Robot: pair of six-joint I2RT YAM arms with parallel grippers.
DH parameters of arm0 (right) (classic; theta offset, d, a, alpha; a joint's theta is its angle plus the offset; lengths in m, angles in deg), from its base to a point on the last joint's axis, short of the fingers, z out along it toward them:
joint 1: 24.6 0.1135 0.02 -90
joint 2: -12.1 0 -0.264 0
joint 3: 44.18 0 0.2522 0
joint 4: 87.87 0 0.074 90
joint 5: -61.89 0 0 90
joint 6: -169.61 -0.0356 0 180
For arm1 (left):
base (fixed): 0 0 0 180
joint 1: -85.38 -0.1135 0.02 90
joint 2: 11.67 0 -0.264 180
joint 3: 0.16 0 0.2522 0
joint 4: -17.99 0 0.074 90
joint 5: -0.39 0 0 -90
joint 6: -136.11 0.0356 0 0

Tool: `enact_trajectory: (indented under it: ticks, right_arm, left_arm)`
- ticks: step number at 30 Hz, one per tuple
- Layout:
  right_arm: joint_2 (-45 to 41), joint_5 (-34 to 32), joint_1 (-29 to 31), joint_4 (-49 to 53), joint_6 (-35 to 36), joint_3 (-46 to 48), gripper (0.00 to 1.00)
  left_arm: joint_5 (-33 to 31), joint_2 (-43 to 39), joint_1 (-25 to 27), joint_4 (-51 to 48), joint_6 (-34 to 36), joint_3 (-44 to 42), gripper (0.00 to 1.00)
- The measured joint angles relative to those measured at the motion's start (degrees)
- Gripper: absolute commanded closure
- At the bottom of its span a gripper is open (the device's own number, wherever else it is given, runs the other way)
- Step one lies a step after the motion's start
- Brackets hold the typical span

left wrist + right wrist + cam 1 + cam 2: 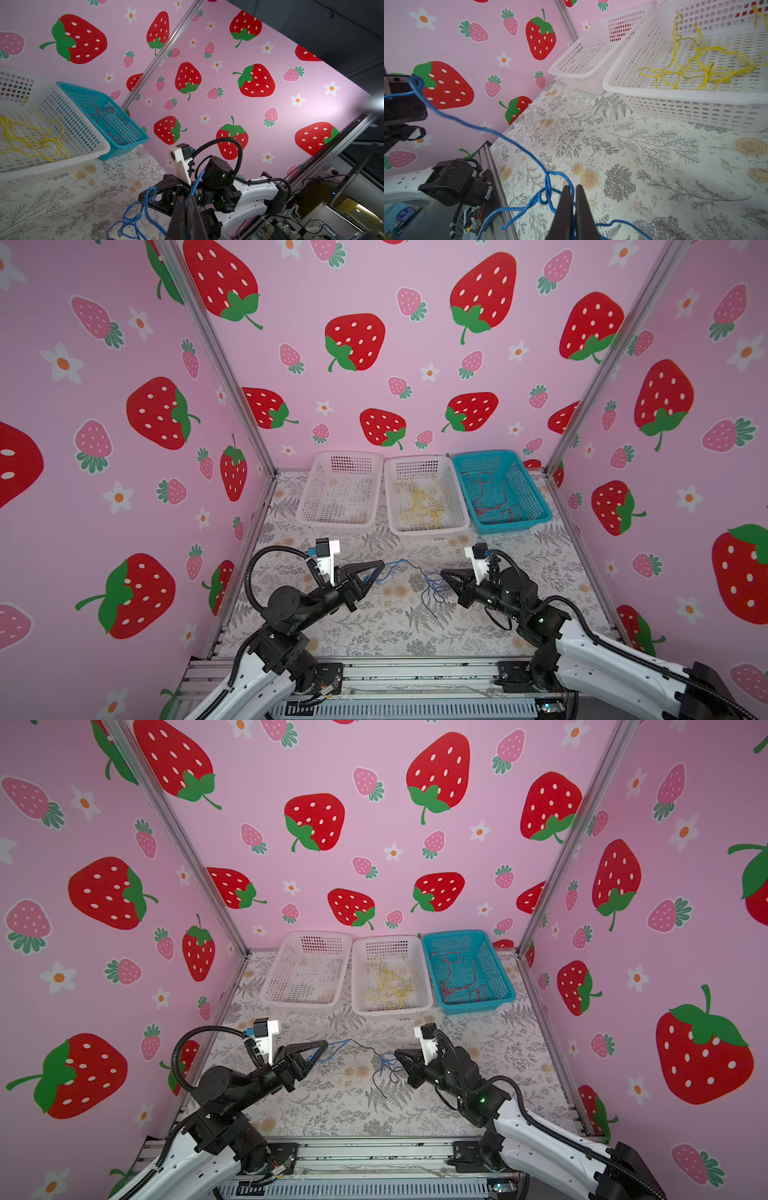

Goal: Untangle the cables

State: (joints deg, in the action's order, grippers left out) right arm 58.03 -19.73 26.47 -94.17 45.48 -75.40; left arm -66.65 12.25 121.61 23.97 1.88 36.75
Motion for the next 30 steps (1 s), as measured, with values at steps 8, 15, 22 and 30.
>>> enact_trajectory:
  ticks: [8, 15, 22, 30]
  right_arm:
    - [-0.7, 1.2, -2.4, 0.4, -1.6, 0.8, 1.00]
    - [-3.1, 8.6, -2.9, 0.5, 1.0, 0.8, 1.00]
    - [0.1, 17.2, -2.8, 0.9, 2.7, -1.4, 1.00]
    - [-3.3, 15.4, -2.8, 1.7, 3.8, -4.7, 1.00]
  left_arm:
    - [0.0, 1.3, 0.0, -7.3, 5.2, 4.8, 1.00]
    - [-0.3, 2.8, 0.0, -6.2, 5.7, 4.8, 1.00]
    - [-0.2, 10.4, 0.0, -0.6, 6.1, 4.9, 1.00]
    - [1.7, 18.6, 0.0, 6.2, 4.8, 5.0, 1.00]
